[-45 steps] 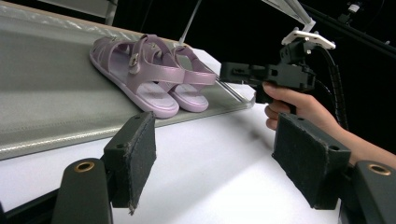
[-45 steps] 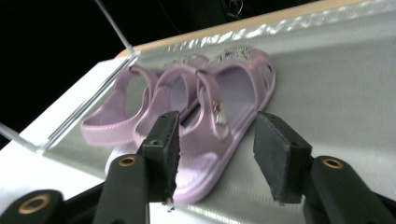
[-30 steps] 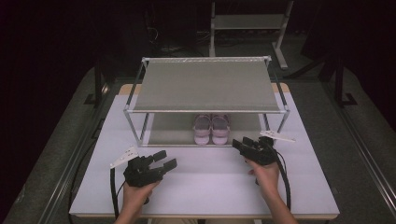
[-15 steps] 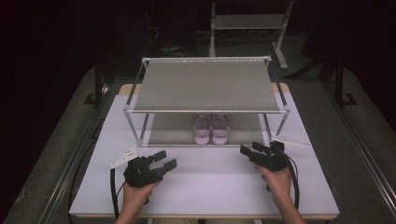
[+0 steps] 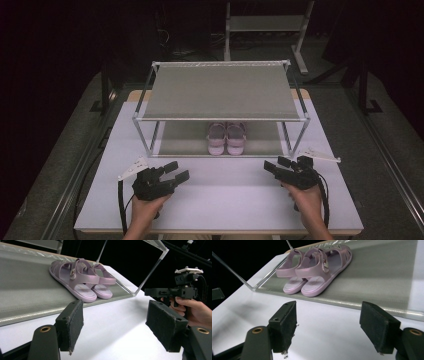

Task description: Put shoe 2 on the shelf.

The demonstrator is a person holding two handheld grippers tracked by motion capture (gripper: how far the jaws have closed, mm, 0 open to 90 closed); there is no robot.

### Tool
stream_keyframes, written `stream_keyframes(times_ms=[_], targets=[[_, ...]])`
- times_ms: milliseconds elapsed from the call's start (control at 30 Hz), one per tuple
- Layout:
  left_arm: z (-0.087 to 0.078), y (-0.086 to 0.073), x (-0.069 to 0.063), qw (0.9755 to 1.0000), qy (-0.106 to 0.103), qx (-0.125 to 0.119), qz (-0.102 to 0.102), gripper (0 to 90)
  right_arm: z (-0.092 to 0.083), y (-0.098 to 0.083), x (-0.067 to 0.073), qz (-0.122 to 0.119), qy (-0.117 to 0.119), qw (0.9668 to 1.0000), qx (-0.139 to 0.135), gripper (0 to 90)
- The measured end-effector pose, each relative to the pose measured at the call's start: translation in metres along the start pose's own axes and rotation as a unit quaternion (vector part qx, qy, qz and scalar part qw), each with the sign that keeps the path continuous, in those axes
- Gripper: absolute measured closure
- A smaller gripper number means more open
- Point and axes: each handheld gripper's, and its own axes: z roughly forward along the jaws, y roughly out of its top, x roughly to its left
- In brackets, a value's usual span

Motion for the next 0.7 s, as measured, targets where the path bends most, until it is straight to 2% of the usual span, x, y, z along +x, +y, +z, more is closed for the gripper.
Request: stream_keyframes(times_ms=[700], targets=[[0.001, 0.0, -0.001, 1.0, -0.002, 0.004, 0.003, 29.5, -0.029, -0.011, -0.012, 0.003, -0.018, 0.9998, 0.008, 28.8]])
